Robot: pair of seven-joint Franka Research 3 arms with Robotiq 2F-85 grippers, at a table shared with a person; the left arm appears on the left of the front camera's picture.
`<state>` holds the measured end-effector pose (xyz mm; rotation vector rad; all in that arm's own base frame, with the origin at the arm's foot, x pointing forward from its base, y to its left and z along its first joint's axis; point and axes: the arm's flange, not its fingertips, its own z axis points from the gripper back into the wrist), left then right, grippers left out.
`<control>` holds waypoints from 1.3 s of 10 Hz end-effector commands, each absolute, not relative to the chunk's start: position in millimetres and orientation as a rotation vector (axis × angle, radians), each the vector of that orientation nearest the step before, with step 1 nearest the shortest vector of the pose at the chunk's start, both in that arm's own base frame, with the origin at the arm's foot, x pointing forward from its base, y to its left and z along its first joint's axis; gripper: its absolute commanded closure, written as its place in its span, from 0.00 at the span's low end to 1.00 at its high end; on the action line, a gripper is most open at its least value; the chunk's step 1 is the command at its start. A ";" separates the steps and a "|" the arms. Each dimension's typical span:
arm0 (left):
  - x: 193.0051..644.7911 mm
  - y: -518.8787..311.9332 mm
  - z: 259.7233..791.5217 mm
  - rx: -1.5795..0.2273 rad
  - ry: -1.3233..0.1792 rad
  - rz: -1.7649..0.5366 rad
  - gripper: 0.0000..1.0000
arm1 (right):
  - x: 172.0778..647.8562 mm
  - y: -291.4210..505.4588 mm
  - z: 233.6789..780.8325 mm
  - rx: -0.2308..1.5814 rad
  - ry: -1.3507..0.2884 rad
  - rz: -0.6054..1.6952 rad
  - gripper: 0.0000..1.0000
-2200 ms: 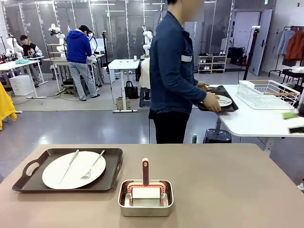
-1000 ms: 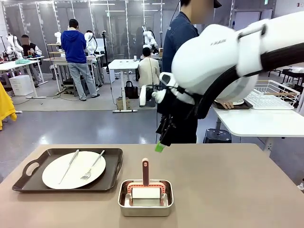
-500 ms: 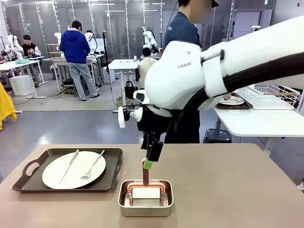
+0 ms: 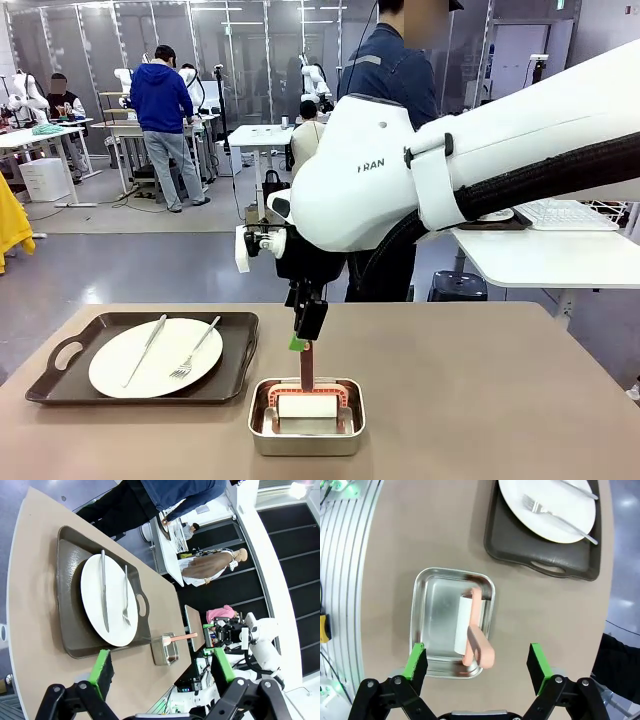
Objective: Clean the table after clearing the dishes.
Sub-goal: When the left (or right) Handle tray is removed, use the left hand (or right hand) to clean the left (or right) side of the table with the Lint Roller.
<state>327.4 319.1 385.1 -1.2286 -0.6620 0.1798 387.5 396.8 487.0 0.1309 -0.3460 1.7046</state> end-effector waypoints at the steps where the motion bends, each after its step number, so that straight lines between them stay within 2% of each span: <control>1: 323.5 320.0 385.9 -1.225 -0.662 0.164 0.00 | 380.8 397.6 483.7 0.149 -0.304 1.724 0.00; 6: 323.5 320.0 385.9 -1.225 -0.662 0.164 0.00 | 380.6 388.0 480.9 0.119 -0.292 1.666 0.00; 7: 323.5 320.0 385.9 -1.225 -0.662 0.164 0.00 | 385.8 394.6 478.9 0.091 -0.276 1.597 0.00; 11: 323.5 320.0 385.9 -1.225 -0.662 0.164 0.00 | 408.3 405.4 467.6 0.011 -0.131 1.603 0.00; 13: 323.5 320.0 385.9 -1.225 -0.662 0.164 0.00 | 421.4 405.4 458.7 0.004 -0.167 1.602 0.00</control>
